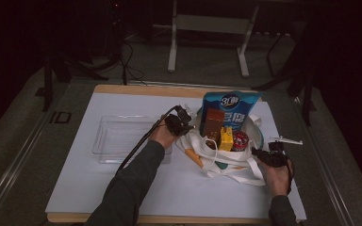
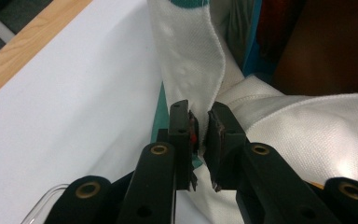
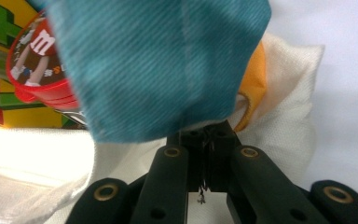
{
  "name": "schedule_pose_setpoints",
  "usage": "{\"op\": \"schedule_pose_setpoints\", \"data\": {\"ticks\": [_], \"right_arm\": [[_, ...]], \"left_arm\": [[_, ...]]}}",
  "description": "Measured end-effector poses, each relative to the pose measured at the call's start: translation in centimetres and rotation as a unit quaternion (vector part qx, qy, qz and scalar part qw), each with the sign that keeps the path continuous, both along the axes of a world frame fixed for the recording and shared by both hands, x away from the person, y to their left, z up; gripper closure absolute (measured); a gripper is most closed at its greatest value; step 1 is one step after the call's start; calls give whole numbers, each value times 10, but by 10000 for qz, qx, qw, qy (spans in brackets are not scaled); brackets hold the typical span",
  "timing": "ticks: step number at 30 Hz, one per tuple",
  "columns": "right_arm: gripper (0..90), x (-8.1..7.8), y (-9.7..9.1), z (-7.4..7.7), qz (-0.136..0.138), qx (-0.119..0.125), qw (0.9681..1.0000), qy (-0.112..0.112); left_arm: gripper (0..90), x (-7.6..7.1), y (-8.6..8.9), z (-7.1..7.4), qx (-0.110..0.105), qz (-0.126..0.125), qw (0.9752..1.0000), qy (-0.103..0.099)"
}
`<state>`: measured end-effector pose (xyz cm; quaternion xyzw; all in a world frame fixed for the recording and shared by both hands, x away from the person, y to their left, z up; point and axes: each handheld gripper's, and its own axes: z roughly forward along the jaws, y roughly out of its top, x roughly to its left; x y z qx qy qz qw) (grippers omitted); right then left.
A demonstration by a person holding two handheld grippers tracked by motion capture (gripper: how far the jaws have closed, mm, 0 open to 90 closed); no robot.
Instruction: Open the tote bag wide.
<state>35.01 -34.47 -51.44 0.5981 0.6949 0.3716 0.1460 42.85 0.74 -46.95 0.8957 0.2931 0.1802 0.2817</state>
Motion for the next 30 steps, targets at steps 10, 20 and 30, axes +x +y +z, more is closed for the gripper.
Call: {"op": "schedule_pose_setpoints", "data": {"ticks": [10,20,30], "right_arm": [[753,-43,-11,29,-71,-158,9975,-683],[732,-67,8,38,454,229,9927,-1096],[755,-45,37,-1,598,-169,9967,-525]], "left_arm": [[715,-3,5,3,-151,-74,9998,71],[696,-5,6,1,-201,-62,9998,54],[677,-6,9,3,-282,-97,9995,84]]}}
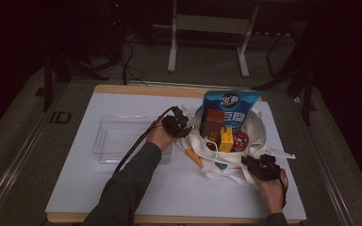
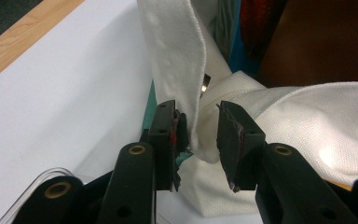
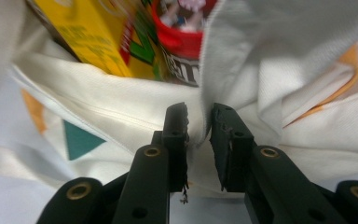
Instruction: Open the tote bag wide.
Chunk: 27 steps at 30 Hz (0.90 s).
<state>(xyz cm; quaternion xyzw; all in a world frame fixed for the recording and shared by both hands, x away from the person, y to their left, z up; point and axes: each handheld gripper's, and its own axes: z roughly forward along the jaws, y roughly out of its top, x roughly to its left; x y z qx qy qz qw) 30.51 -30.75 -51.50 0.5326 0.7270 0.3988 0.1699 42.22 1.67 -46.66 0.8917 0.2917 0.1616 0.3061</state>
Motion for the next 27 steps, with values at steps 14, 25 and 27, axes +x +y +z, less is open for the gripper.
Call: {"op": "schedule_pose_setpoints", "data": {"ticks": [14,25,27], "right_arm": [[751,5,18,-19,-3,-210,9998,-47],[749,4,16,-21,42,-151,9998,-97],[749,4,16,-21,43,-151,9998,-113]], "left_arm": [[610,-12,10,19,-383,-163,9990,-188],[594,-24,18,39,-794,-387,9954,-357],[594,-26,18,44,-881,-431,9943,-418]]}}
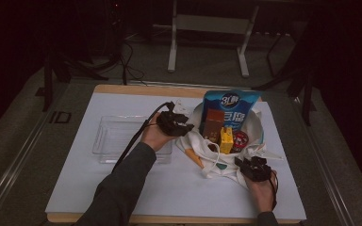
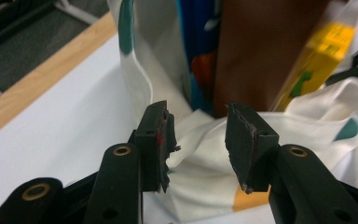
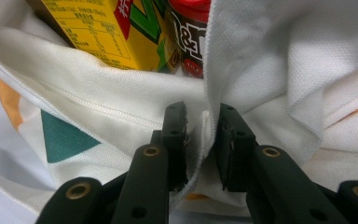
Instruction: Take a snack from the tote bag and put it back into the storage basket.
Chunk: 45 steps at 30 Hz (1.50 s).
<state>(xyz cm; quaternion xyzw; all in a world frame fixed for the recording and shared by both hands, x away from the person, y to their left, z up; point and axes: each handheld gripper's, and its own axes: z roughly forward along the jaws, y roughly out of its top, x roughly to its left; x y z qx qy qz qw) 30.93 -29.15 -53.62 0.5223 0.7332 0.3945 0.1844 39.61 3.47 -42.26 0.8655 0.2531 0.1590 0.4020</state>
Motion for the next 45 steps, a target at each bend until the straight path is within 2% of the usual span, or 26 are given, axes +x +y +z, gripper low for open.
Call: {"op": "schedule_pose_setpoints", "data": {"ticks": [4,12,18,24,31,38,45], "right_arm": [[748,0,0,0,5,6,10000,-10],[746,0,-2,-1,34,63,10000,-16],[746,0,-2,-1,39,72,10000,-8],[744,1,-3,-1,55,107,9999,3],[742,1,-3,-1,53,106,9999,-1],[741,1,-3,-1,53,113,9999,1],[739,1,-3,-1,48,129,9999,18]], "left_arm": [[595,-3,1,6,-100,-55,9999,-67],[596,-7,-1,12,-140,-210,9996,-131],[589,-10,-3,19,-132,-332,9990,-252],[544,-9,-8,25,-123,-404,9988,-252],[487,-4,-12,29,-302,-504,9980,-233],[483,1,-15,29,-405,-639,9970,-172],[423,7,-22,28,-433,-794,9957,-180]]}}
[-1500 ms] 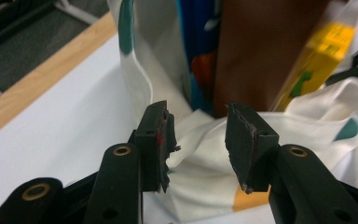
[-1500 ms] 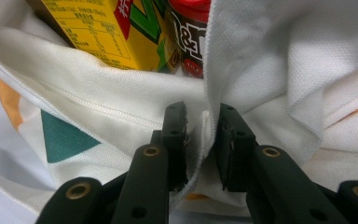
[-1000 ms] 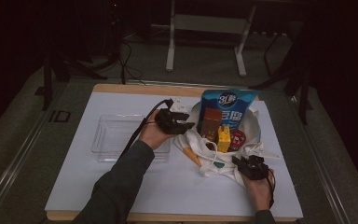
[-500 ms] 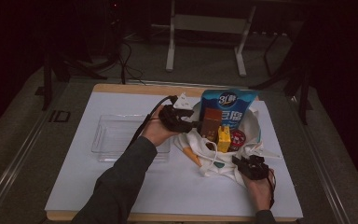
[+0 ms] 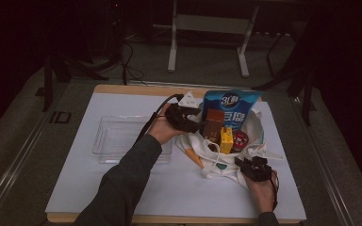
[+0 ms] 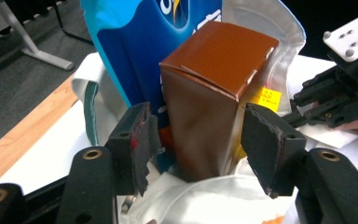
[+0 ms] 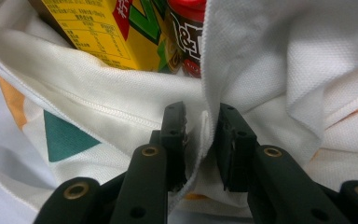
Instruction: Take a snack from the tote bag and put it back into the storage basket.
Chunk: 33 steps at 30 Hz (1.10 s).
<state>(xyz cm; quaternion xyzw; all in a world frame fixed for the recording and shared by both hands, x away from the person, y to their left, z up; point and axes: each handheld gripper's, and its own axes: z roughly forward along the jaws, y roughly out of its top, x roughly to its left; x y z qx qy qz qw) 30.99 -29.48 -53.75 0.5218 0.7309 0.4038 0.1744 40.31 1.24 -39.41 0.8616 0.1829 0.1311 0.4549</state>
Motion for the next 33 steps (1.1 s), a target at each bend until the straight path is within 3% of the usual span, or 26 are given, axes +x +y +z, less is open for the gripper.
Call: {"op": "schedule_pose_setpoints", "data": {"ticks": [5,16,25,33], "right_arm": [[738,0,0,0,11,18,10000,2],[737,0,-1,0,13,26,10000,2],[736,1,-1,0,17,45,10000,9],[736,1,-1,0,19,56,10000,9]], "left_arm": [[392,5,-6,-3,-19,-116,9999,43],[315,16,-23,-7,175,-227,9996,21],[218,23,-31,-12,77,-251,9996,50],[248,20,-30,-12,55,-375,9993,67]]}}
